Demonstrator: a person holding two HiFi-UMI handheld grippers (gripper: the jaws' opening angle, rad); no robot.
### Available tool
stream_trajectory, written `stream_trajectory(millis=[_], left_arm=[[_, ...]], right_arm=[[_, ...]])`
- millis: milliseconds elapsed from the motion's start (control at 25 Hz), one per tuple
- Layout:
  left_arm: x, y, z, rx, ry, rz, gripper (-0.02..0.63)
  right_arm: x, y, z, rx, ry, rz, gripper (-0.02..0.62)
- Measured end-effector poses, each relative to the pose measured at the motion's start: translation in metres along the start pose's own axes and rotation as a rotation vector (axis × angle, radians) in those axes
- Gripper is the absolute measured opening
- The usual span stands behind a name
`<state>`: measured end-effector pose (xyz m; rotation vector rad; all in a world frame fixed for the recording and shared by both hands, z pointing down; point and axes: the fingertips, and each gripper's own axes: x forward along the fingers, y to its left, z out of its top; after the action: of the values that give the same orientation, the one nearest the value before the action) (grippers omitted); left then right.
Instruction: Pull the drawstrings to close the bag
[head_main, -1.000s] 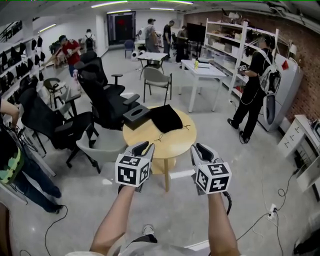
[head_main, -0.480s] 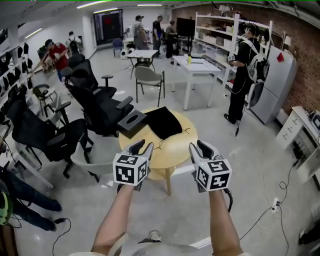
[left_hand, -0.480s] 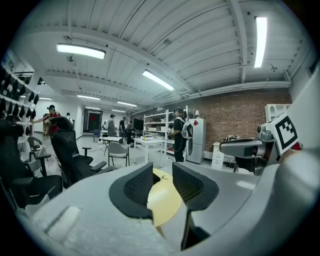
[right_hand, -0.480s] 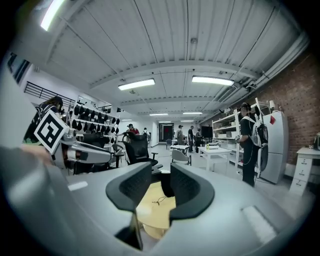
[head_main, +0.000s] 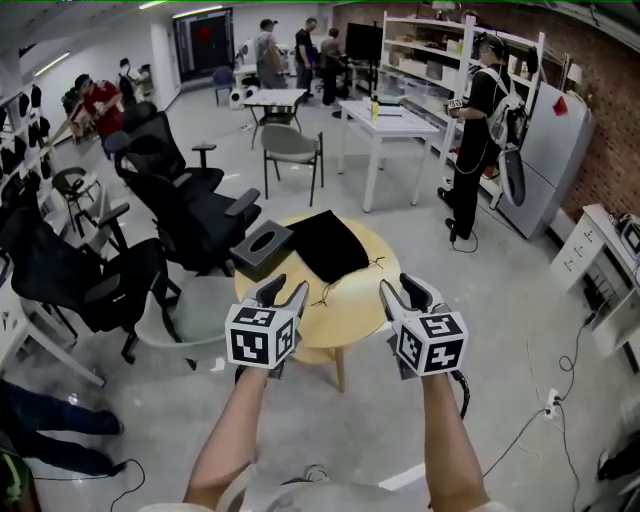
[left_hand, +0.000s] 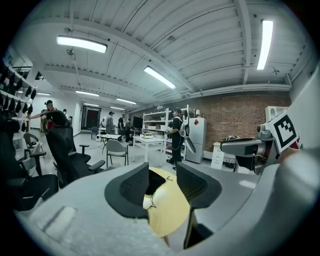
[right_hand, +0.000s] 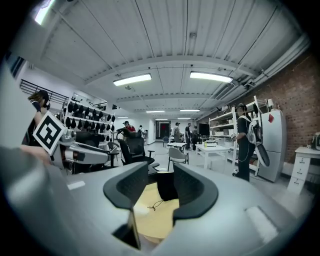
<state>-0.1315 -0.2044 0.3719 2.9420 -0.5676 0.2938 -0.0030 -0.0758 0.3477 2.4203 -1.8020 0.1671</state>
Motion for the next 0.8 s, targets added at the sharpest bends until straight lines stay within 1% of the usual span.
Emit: stream_trajectory(millis=[120, 320, 600, 800], left_arm=[[0.008, 0.01, -0.001, -0.006, 0.004, -0.008, 0.192], [0.019, 0.022, 0.003, -0.01, 0.0, -0.017, 0.196], [0.034, 0.017, 0.009, -0.002, -0.011, -0.041, 0.196], [0.05, 0.011, 0.01, 0.004, -0.016, -0.046, 0.196]], right_arm=[[0.011, 0.001, -0.001, 0.006, 0.008, -0.007, 0.173], [0.025, -0.001, 0.0, 0.01, 0.013, -0.014, 0.193], [0.028, -0.014, -0.001, 0.016, 0.017, -0.034, 0.21], [0.031, -0.03, -0.005, 0.016, 0.016, -0.048, 0.215]])
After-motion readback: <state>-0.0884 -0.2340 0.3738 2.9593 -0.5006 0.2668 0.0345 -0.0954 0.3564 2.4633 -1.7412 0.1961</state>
